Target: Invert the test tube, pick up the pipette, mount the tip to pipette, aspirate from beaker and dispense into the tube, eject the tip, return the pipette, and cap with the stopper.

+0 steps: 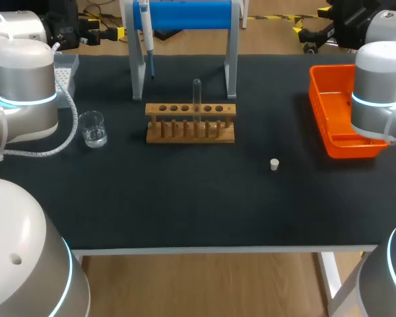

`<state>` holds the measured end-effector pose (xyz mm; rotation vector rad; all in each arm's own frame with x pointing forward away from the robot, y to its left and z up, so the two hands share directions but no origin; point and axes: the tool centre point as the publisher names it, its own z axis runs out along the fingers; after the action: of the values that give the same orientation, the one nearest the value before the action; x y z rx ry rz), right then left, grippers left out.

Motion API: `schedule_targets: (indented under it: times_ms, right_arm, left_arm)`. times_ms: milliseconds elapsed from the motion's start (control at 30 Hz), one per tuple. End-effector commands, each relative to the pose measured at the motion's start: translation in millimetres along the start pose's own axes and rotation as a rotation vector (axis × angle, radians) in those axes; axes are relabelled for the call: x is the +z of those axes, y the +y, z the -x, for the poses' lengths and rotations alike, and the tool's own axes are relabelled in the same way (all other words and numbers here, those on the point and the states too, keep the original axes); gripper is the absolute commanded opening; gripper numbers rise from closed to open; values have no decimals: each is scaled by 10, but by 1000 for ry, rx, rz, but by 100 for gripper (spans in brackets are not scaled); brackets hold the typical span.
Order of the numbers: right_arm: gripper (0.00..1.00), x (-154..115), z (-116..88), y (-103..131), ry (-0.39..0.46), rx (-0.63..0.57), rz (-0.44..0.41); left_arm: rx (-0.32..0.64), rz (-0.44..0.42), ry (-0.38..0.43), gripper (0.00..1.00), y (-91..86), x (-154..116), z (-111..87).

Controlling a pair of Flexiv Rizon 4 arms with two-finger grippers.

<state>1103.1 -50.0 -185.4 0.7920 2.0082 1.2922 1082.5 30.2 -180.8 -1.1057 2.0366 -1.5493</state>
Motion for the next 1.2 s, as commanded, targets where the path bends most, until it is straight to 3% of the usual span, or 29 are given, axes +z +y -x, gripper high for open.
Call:
schedule_targets:
  times_ms: [33,633,800,1033,1200]
  right_arm:
    - [100,0,4,4,1,0,-2]
    - [100,-9,-38,13,26,-8,3]
    - [100,-82,-372,24,131,-87,42]
    - [100,-214,-1017,-30,349,-218,104]
    - [100,-319,-1533,-96,490,-247,142]
  left_arm:
    - [0,-2,-2,100,6,5,-1]
    - [0,-2,-2,100,6,5,-1]
    - [0,-2,-2,100,6,5,-1]
    - [0,-2,-2,100,6,5,-1]
    - [0,-2,-2,100,6,5,-1]
